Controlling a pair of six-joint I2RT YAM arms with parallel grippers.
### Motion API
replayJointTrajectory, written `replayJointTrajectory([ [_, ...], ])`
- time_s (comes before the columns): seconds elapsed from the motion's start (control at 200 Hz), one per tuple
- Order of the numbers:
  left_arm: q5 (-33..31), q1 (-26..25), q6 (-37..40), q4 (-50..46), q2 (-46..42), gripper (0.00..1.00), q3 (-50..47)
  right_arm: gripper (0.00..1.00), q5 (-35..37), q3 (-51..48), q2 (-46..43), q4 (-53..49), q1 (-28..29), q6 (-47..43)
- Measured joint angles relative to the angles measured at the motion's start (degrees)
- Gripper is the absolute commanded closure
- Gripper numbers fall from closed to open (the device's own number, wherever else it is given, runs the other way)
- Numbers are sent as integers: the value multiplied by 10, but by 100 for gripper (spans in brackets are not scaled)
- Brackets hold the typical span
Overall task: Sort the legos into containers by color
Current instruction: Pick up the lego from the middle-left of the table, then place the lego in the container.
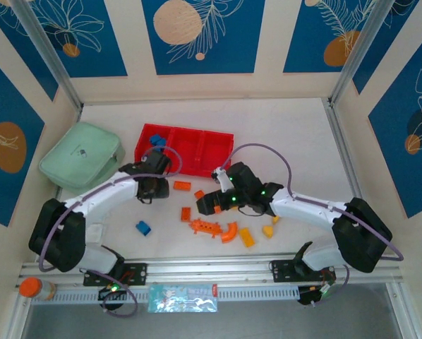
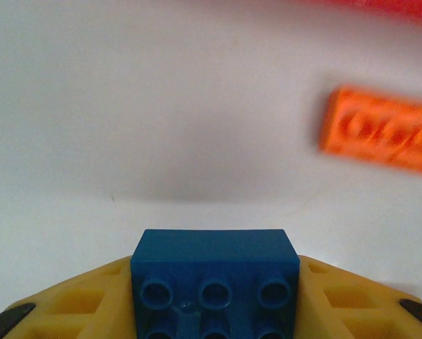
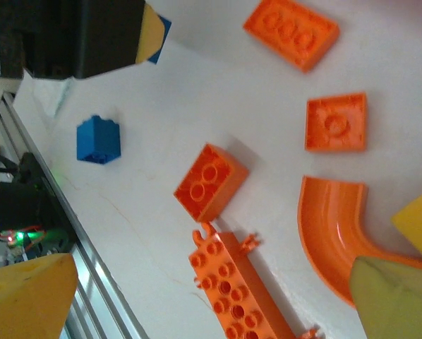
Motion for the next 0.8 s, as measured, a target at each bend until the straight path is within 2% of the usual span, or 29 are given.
replayJointTrajectory([
  [0.205,-13,57,17,0,18,57,104,1,0,34,0,-2,-12,-9],
  [0.475,-17,107,14,12,146,57,237,1,-7,42,13,-2,-19,-8],
  [0.795,-19,136,-66,28,288,55,342,1,-33,52,39,0,-42,-17],
])
